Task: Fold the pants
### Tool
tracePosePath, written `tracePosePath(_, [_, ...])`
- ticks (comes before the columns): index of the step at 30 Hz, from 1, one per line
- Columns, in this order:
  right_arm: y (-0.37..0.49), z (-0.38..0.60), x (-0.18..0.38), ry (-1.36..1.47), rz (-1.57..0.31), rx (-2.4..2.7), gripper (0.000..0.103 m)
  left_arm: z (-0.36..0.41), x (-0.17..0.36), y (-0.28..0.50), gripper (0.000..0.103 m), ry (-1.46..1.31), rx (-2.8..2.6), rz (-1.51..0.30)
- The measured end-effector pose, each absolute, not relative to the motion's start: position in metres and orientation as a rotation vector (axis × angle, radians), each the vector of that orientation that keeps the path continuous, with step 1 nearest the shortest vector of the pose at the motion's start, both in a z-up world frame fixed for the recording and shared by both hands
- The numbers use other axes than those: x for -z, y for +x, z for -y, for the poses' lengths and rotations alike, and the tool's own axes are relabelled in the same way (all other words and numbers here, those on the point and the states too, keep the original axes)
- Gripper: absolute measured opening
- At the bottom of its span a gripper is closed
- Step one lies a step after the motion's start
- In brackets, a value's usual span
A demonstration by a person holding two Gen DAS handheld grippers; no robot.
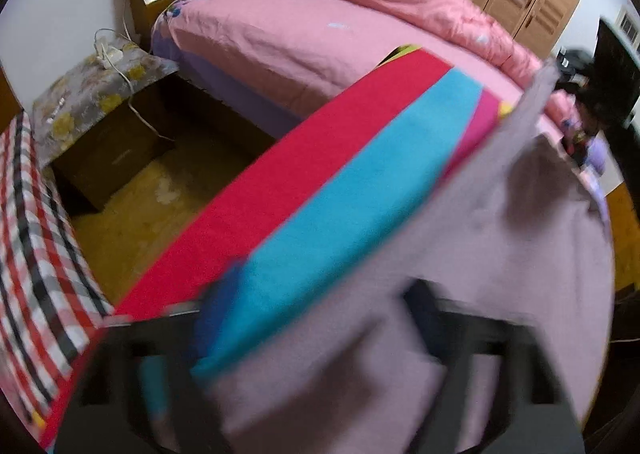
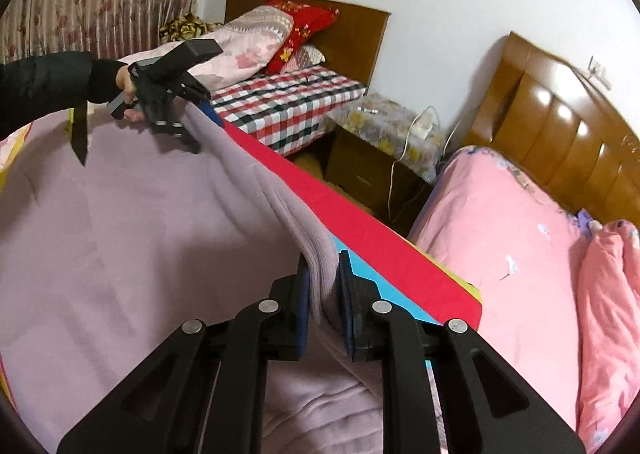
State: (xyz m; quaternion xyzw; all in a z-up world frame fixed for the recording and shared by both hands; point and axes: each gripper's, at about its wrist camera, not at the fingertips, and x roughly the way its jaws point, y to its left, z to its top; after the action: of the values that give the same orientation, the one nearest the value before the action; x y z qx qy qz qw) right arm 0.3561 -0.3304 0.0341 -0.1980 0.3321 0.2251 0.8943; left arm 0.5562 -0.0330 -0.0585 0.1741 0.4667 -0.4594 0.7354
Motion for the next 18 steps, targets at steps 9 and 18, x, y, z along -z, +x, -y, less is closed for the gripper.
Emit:
tracePosePath(9, [0.237, 0.326, -0.069, -0.273, -0.535, -0.366, 0.014, 0.007, -0.062, 0.336, 0.012, 0.656, 0.761, -0.55])
tracePosePath(18, [0.118, 0.31, 0.02, -0.093, -0.728, -0.354, 0.015, -0.004, 0.028, 0.163, 0.012, 0.675, 0.675, -0.67])
